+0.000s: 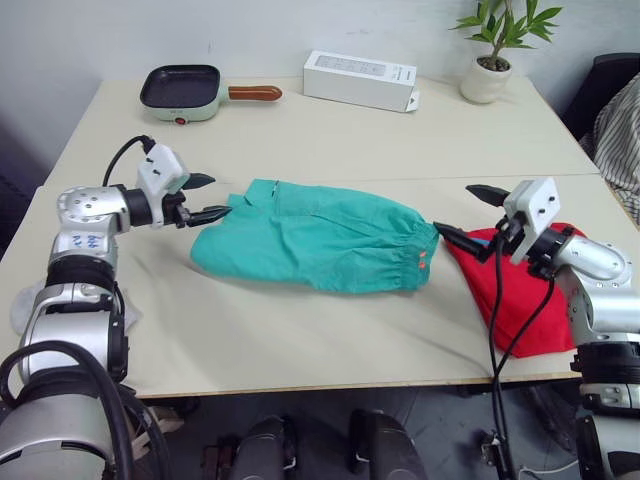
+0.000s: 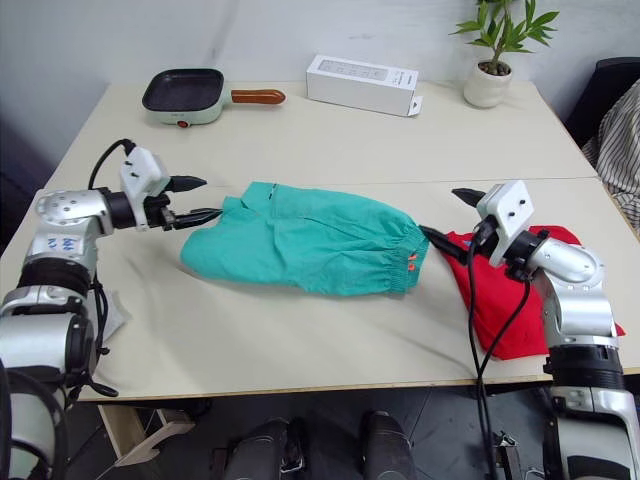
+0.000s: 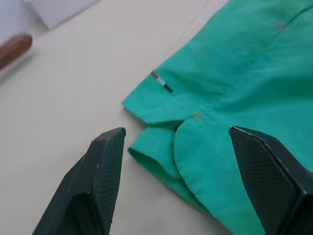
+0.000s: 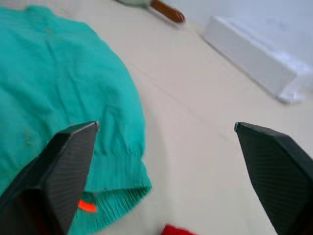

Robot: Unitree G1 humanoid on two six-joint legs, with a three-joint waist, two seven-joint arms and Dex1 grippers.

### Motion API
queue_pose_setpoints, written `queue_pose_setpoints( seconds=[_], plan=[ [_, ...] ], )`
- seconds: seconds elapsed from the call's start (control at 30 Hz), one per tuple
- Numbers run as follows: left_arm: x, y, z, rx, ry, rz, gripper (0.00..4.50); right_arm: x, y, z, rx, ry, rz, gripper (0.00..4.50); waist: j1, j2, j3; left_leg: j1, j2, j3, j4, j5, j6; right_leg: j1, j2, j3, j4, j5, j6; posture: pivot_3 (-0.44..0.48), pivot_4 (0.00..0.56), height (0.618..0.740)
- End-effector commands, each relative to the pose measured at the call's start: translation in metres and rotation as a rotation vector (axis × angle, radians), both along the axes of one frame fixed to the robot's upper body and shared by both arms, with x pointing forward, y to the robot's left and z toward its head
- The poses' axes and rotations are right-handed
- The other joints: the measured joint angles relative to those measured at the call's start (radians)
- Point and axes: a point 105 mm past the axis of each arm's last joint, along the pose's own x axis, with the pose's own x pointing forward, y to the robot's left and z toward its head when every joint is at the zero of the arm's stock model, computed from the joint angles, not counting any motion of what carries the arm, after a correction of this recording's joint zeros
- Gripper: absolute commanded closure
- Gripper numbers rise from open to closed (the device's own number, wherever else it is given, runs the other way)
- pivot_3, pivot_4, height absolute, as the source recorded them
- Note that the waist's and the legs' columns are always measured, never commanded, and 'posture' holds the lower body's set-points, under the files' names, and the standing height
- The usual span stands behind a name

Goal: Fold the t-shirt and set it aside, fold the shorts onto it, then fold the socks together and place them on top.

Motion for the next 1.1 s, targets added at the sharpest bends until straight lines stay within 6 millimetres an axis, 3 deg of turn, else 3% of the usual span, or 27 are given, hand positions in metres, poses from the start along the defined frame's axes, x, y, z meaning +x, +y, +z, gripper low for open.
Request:
queue_pose_setpoints(
  seconds=[0.03, 0.1, 0.23, 0.37, 0.47, 0.57, 0.67, 0.83, 0.97, 1.07, 1.1],
  plan=[
    [-0.042, -0.01, 0.007, 0.077, -0.08, -0.237, 0.56, -0.037, 0.035, -0.008, -0.162, -0.066, 0.242, 0.0, 0.001, 0.0, 0.0, 0.001, 0.0, 0.0, 0.0, 0.0, 0.0, 0.0, 0.0, 0.0, 0.0, 0.0, 0.0, 0.0, 0.15, 0.74],
    [-0.062, -0.014, -0.008, 0.148, -0.046, -0.314, 0.03, -0.051, 0.049, -0.024, -0.22, -0.053, 0.313, 0.0, -0.001, 0.0, 0.0, 0.002, 0.0, 0.0, 0.0, 0.0, 0.0, 0.001, 0.0, 0.001, 0.001, 0.0, 0.0, 0.0, 0.15, 0.74],
    [-0.088, -0.029, -0.037, 0.222, -0.053, -0.375, 0.03, -0.054, 0.067, -0.052, -0.286, -0.072, 0.3, 0.0, 0.001, 0.0, 0.0, 0.002, 0.0, 0.0, 0.002, 0.0, 0.0, 0.001, -0.001, 0.002, 0.002, 0.0, 0.0, 0.0, 0.15, 0.74],
    [-0.079, -0.041, -0.064, 0.321, -0.117, -0.323, 0.03, -0.046, 0.07, -0.08, -0.403, -0.109, 0.254, 0.0, 0.02, 0.0, 0.0, 0.002, -0.002, -0.003, 0.004, -0.001, 0.0, 0.002, -0.004, 0.002, -0.001, 0.002, -0.003, 0.0, 0.15, 0.74],
    [-0.056, -0.047, -0.076, 0.341, -0.163, -0.234, 0.0, -0.033, 0.066, -0.089, -0.482, -0.157, 0.198, 0.56, 0.027, 0.0, 0.0, 0.002, -0.002, -0.003, 0.003, -0.002, -0.003, 0.003, -0.011, 0.0, -0.002, 0.004, -0.004, 0.0, 0.15, 0.74],
    [-0.037, -0.052, -0.081, 0.341, -0.179, -0.179, 0.0, -0.018, 0.059, -0.087, -0.508, -0.202, 0.132, 1.58, 0.026, 0.0, -0.001, 0.002, -0.002, -0.002, 0.003, 0.0, 0.002, 0.002, -0.01, -0.003, -0.001, 0.004, -0.004, 0.0, 0.15, 0.74],
    [-0.026, -0.058, -0.086, 0.347, -0.174, -0.162, 0.62, -0.008, 0.054, -0.084, -0.533, -0.228, 0.103, 2.67, 0.025, 0.0, -0.001, 0.002, -0.003, -0.002, 0.003, 0.001, 0.003, 0.002, -0.008, -0.004, 0.0, 0.004, -0.004, 0.0, 0.15, 0.74],
    [-0.023, -0.062, -0.093, 0.352, -0.135, -0.18, 2.21, -0.003, 0.048, -0.084, -0.544, -0.235, 0.103, 4.46, 0.024, 0.0, -0.001, 0.002, -0.002, 0.0, 0.004, 0.001, 0.003, 0.002, -0.005, -0.003, 0.004, 0.004, -0.004, 0.0, 0.15, 0.74],
    [-0.038, -0.063, -0.09, 0.272, -0.092, -0.229, 3.48, -0.001, 0.049, -0.081, -0.533, -0.249, 0.126, 4.5, 0.018, 0.0, -0.001, 0.003, -0.002, 0.0, 0.004, 0.002, 0.004, 0.003, -0.005, -0.002, 0.005, 0.004, -0.004, 0.0, 0.15, 0.74],
    [-0.065, -0.056, -0.088, 0.256, -0.061, -0.268, 4.48, -0.003, 0.05, -0.077, -0.52, -0.272, 0.177, 4.5, 0.001, 0.0, -0.001, 0.003, -0.001, 0.0, 0.004, 0.002, 0.004, 0.002, -0.005, -0.002, 0.005, 0.004, -0.004, 0.0, 0.15, 0.74],
    [-0.075, -0.054, -0.088, 0.254, -0.048, -0.276, 4.48, -0.004, 0.05, -0.076, -0.513, -0.277, 0.194, 4.5, -0.002, 0.0, -0.001, 0.003, -0.001, 0.0, 0.003, 0.001, 0.004, 0.002, -0.005, -0.001, 0.005, 0.004, -0.004, 0.0, 0.15, 0.74]
  ],
)
